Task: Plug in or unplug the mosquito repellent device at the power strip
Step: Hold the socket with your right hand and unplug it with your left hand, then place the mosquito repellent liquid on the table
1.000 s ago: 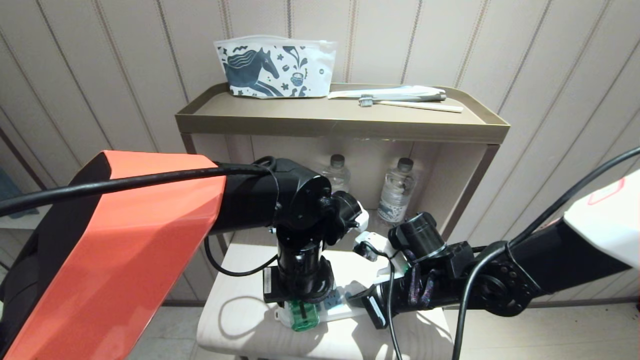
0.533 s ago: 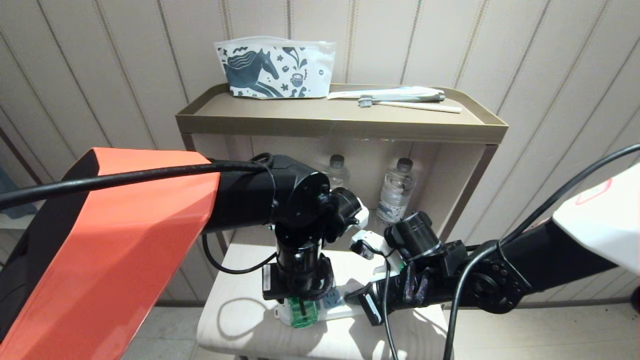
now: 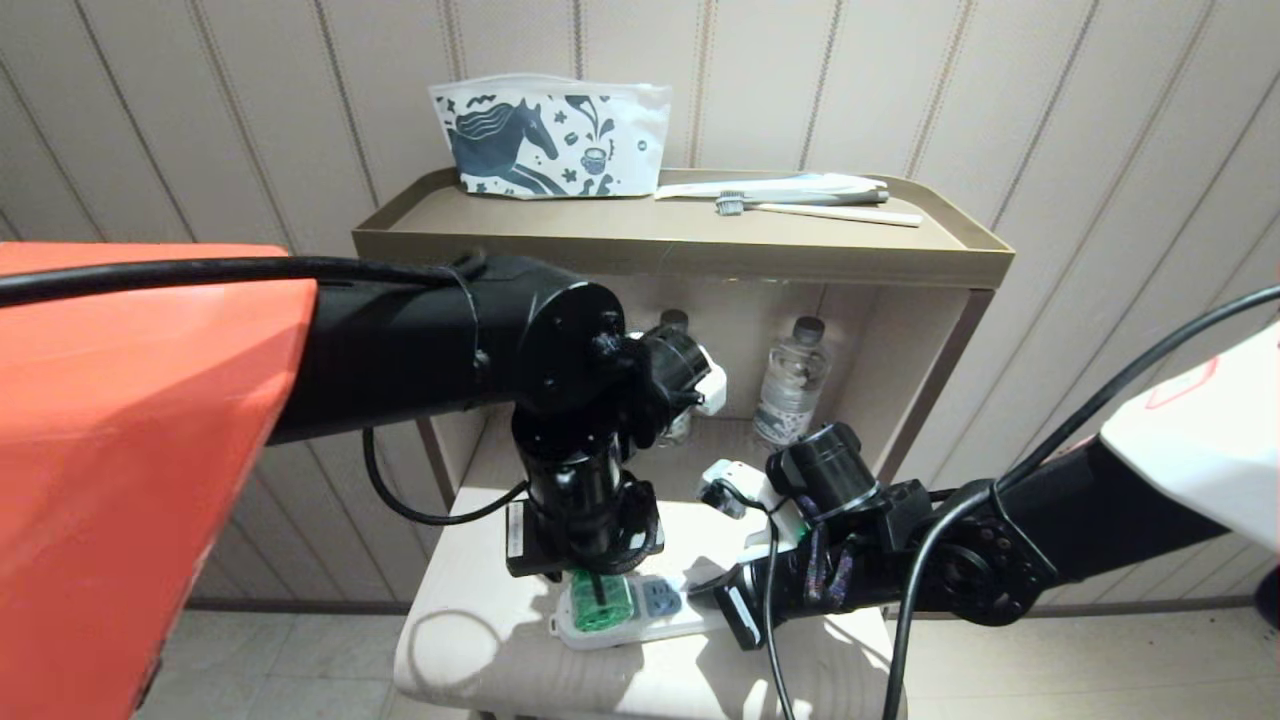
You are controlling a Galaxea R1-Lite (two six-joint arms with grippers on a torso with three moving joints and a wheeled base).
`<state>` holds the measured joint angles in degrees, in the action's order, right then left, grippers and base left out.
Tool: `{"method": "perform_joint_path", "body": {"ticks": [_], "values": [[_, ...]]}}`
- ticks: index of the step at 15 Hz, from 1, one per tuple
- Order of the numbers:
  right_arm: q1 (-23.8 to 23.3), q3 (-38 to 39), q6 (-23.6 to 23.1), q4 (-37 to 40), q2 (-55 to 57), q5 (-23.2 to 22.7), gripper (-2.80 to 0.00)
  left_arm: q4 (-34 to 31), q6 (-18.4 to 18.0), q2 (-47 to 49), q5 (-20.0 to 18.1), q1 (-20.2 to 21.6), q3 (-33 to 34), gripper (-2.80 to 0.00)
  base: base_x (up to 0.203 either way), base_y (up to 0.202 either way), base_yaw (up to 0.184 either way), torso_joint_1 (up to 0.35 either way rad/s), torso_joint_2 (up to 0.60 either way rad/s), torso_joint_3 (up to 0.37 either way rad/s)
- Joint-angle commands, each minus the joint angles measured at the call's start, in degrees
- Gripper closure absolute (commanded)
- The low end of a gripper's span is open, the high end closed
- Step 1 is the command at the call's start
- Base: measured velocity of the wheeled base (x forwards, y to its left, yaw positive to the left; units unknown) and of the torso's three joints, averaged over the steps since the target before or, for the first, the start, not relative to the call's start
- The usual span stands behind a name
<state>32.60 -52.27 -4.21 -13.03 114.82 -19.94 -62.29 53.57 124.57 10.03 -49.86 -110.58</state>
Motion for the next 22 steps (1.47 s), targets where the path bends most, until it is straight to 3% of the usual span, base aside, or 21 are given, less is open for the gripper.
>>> {"method": "perform_joint_path", "body": {"ticks": [1,12,15,22], "values": [[0.0,0.2,0.0,-0.1,-0.2,-0.1,0.00,-1.2,0.7,-2.8,0.1,0.0,0.2,0.00,0.000,0.000,0.000,0.000,0.00,0.000],[-0.7,1.2,0.1,0.7,-9.7,0.1,0.00,-8.0,1.2,-16.3,5.1,0.0,1.4,0.00,0.000,0.000,0.000,0.000,0.00,0.000],[-0.7,1.2,0.1,3.7,-16.6,0.4,0.00,-8.7,1.1,-23.7,5.8,0.1,4.6,0.00,0.000,0.000,0.000,0.000,0.00,0.000],[-1.1,1.0,0.0,9.1,-28.4,0.5,0.00,-8.5,-1.9,-36.3,7.9,0.6,9.6,0.00,0.000,0.000,0.000,0.000,0.00,0.000]]}}
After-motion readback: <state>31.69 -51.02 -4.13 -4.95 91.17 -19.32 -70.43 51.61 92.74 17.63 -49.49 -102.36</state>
